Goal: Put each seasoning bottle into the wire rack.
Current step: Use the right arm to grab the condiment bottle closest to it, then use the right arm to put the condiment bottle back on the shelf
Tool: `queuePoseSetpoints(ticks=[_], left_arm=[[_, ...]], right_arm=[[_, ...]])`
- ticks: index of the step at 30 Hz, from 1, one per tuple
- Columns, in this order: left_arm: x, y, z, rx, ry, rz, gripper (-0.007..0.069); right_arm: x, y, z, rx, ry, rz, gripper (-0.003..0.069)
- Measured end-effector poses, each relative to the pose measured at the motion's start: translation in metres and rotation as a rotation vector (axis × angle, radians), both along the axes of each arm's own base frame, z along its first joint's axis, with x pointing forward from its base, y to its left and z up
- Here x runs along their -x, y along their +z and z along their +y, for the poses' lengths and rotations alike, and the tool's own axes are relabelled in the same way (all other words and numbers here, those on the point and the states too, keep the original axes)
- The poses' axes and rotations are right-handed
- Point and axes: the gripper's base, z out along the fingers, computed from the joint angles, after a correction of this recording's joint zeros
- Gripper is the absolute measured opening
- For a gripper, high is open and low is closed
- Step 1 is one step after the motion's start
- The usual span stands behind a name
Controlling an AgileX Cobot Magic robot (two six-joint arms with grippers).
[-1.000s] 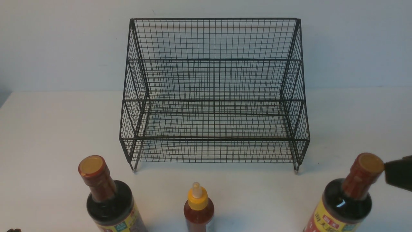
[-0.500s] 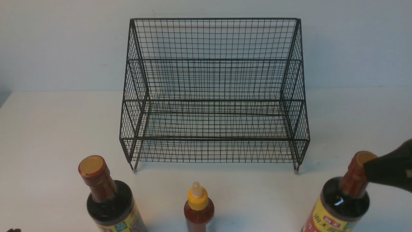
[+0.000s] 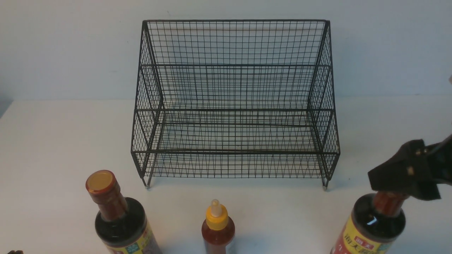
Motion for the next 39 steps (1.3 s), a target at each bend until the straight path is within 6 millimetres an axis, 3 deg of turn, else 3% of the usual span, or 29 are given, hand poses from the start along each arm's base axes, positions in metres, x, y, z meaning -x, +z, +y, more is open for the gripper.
queuePoseSetpoints(ticks=[11, 18, 20, 24, 39], left_arm=[[0.0, 0.0, 0.0, 0.0, 0.0, 0.0, -0.0005], [0.0, 0.0, 0.0, 0.0, 0.0, 0.0, -0.0005], [0.0, 0.0, 0.0, 0.0, 0.0, 0.0, -0.0005], [0.0, 0.0, 0.0, 0.0, 0.0, 0.0, -0.0005], [0.0, 0.0, 0.0, 0.0, 0.001, 0.0, -0.0005]], right_arm=[[-0.011, -0.013, 0.0, 0.062, 0.014, 0.059, 0.0559], [-0.009, -0.014, -0.002, 0.102, 0.049, 0.065, 0.0316], [-0.01, -0.012, -0.003, 0.119, 0.059, 0.053, 0.0279], [-0.008, -0.007, -0.003, 0.127, 0.086, 0.078, 0.0279], [-0.013, 0.066, -0.006, 0.15, 0.081, -0.136, 0.0279]])
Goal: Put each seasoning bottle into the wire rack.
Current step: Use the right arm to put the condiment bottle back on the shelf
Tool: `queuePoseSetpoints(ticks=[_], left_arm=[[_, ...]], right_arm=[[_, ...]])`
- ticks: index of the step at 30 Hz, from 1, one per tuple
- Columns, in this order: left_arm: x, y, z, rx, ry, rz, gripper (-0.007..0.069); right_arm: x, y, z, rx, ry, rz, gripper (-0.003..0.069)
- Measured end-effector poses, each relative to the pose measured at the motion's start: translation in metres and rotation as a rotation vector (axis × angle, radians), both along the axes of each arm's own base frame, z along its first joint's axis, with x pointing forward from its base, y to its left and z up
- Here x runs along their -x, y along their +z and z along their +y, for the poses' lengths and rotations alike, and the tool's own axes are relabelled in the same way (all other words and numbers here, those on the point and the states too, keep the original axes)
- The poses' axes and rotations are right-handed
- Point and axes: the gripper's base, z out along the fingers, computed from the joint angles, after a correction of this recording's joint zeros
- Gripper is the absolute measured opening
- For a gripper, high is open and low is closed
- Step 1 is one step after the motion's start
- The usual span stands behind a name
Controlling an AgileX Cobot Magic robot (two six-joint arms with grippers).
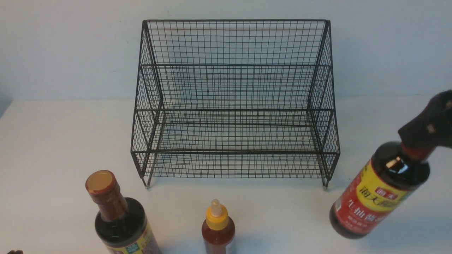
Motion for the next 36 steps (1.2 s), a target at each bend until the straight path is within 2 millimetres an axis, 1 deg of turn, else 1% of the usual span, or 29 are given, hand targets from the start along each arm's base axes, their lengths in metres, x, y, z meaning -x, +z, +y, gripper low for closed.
queuePoseSetpoints(ticks=[5, 7, 9, 10, 11, 12, 13, 14, 20, 23, 24, 26, 32, 36], left_arm=[[0.0, 0.0, 0.0, 0.0, 0.0, 0.0, -0.0005], [0.0, 0.0, 0.0, 0.0, 0.0, 0.0, -0.0005], [0.0, 0.0, 0.0, 0.0, 0.0, 0.0, -0.0005], [0.0, 0.0, 0.0, 0.0, 0.0, 0.0, -0.0005], [0.0, 0.0, 0.0, 0.0, 0.0, 0.0, -0.0005], [0.0, 0.0, 0.0, 0.0, 0.0, 0.0, -0.0005], [0.0, 0.0, 0.0, 0.0, 0.0, 0.0, -0.0005], [0.0, 0.0, 0.0, 0.0, 0.0, 0.0, -0.0005], [0.0, 0.0, 0.0, 0.0, 0.0, 0.0, -0.0005], [0.0, 0.0, 0.0, 0.0, 0.0, 0.0, -0.0005], [0.0, 0.0, 0.0, 0.0, 0.0, 0.0, -0.0005], [0.0, 0.0, 0.0, 0.0, 0.0, 0.0, -0.0005], [0.0, 0.0, 0.0, 0.0, 0.0, 0.0, -0.0005], [0.0, 0.0, 0.0, 0.0, 0.0, 0.0, -0.0005]], right_arm=[[0.005, 0.047, 0.0, -0.038, 0.007, -0.14, 0.0279], [0.004, 0.067, 0.0, -0.056, 0.014, -0.202, 0.0279], [-0.004, 0.081, 0.003, -0.061, 0.034, -0.247, 0.0279], [-0.007, 0.084, 0.004, -0.061, 0.043, -0.256, 0.0279], [-0.016, 0.087, 0.007, -0.061, 0.057, -0.266, 0.0279], [-0.025, 0.089, 0.01, -0.061, 0.066, -0.267, 0.0279], [-0.028, 0.089, 0.01, -0.06, 0.066, -0.266, 0.0279], [-0.047, 0.087, 0.015, -0.052, 0.077, -0.254, 0.0279], [-0.106, 0.073, 0.029, -0.026, 0.096, -0.22, 0.0279], [-0.122, 0.074, 0.033, -0.029, 0.098, -0.236, 0.0279], [-0.122, 0.075, 0.033, -0.03, 0.098, -0.242, 0.0279], [-0.13, 0.08, 0.035, -0.037, 0.098, -0.267, 0.0279], [-0.137, 0.092, 0.037, -0.047, 0.1, -0.32, 0.0279], [-0.142, 0.088, 0.039, -0.05, 0.101, -0.314, 0.0279]])
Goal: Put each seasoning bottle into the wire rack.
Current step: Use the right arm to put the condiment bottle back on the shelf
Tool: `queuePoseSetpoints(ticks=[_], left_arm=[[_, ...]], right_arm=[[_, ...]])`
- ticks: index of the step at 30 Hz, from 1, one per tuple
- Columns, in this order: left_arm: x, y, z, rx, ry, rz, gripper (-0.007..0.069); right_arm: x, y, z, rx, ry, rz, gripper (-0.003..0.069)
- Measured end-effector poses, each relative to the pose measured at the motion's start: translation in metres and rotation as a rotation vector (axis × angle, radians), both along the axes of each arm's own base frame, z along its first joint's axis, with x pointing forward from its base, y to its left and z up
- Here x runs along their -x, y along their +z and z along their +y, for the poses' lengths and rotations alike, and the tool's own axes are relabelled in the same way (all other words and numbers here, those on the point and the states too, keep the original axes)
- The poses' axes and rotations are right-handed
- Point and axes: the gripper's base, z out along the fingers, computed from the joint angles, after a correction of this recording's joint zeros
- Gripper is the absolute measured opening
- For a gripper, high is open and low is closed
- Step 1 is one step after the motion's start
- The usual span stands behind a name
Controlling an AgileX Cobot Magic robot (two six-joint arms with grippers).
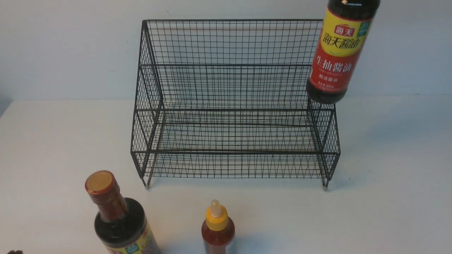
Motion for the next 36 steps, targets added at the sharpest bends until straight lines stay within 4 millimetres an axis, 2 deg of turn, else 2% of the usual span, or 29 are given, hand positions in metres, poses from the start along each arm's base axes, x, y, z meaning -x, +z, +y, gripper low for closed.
queuePoseSetpoints(ticks=[12, 24, 36], left_arm=[[0.0, 0.0, 0.0, 0.0, 0.0, 0.0, -0.0005], [0.0, 0.0, 0.0, 0.0, 0.0, 0.0, -0.0005], [0.0, 0.0, 0.0, 0.0, 0.0, 0.0, -0.0005]], right_arm=[[-0.036, -0.025, 0.011, -0.055, -0.01, 0.005, 0.0279], [-0.06, -0.049, 0.016, -0.048, -0.024, 0.029, 0.0279], [-0.085, -0.102, 0.019, 0.035, -0.047, 0.22, 0.0279]])
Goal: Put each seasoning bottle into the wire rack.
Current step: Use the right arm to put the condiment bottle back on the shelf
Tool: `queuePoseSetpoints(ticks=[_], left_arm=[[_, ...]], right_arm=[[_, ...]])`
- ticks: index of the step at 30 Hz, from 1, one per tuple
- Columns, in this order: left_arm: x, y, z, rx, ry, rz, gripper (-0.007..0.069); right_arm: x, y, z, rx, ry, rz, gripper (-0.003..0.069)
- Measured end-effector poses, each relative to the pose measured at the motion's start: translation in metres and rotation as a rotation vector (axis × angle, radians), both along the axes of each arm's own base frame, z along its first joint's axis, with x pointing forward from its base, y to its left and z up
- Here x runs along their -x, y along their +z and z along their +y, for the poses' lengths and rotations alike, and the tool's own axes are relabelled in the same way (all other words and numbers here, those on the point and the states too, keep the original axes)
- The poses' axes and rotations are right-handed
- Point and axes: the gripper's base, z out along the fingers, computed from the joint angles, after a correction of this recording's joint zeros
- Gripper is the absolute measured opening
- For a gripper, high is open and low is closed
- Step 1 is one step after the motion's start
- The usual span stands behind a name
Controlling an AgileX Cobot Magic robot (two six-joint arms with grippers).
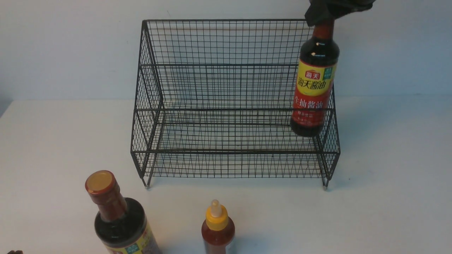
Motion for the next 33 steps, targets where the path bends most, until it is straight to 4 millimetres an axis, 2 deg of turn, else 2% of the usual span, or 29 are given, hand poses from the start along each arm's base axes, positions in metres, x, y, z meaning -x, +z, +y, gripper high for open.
queuePoseSetpoints(ticks=[4, 24, 26, 33], left_arm=[[0.0, 0.0, 0.0, 0.0, 0.0, 0.0, -0.0005], [0.0, 0.0, 0.0, 0.0, 0.0, 0.0, -0.0005], [0.0, 0.0, 0.0, 0.0, 0.0, 0.0, -0.0005], [0.0, 0.0, 0.0, 0.0, 0.0, 0.0, -0.0005]], right_arm=[[-0.005, -0.017, 0.001, 0.021, 0.004, 0.074, 0.0279], [-0.006, -0.017, 0.001, -0.026, -0.082, 0.112, 0.0281], [-0.006, -0.017, 0.001, -0.039, -0.086, 0.105, 0.0301], [-0.008, -0.006, 0.002, -0.079, -0.097, 0.045, 0.0496]])
